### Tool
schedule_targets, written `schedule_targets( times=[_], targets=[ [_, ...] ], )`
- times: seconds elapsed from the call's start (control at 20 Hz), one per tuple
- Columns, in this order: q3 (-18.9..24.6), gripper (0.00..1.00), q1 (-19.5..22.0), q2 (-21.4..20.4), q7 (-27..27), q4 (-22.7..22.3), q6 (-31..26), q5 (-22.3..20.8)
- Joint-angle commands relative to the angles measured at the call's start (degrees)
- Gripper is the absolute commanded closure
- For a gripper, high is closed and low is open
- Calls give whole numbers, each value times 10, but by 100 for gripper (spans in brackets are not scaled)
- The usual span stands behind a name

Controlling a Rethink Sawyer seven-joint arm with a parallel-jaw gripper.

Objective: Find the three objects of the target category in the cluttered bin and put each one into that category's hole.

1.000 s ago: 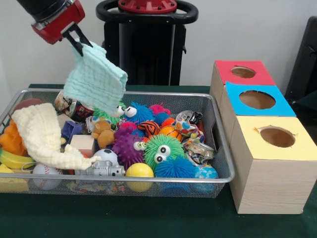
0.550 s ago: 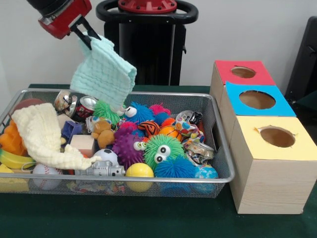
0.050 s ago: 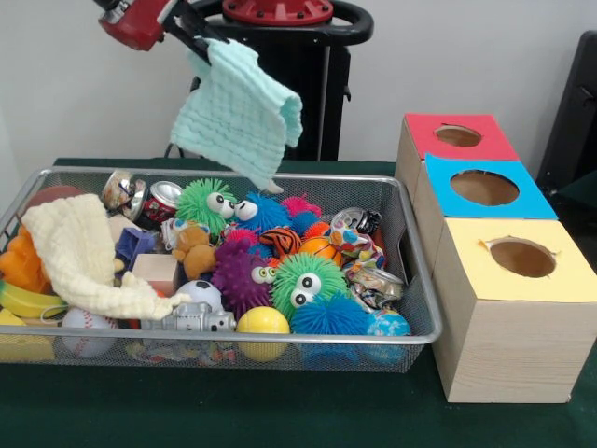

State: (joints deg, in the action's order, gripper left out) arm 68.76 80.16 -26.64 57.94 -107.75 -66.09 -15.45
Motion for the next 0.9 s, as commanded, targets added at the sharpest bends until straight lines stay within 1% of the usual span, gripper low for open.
schedule_targets(
  times=[0.05,0.35,0.5,0.6,0.75,0.9],
  targets=[
    [53,100,-3,72,-59,-17,83,21],
    [41,100,-27,84,-47,0,98,3],
    [57,100,8,69,-41,-31,97,1],
    [48,100,4,64,-36,-32,102,-10],
    [22,100,-18,50,-24,-24,111,-37],
    [18,100,-24,29,-12,-23,95,-39]
  ],
)
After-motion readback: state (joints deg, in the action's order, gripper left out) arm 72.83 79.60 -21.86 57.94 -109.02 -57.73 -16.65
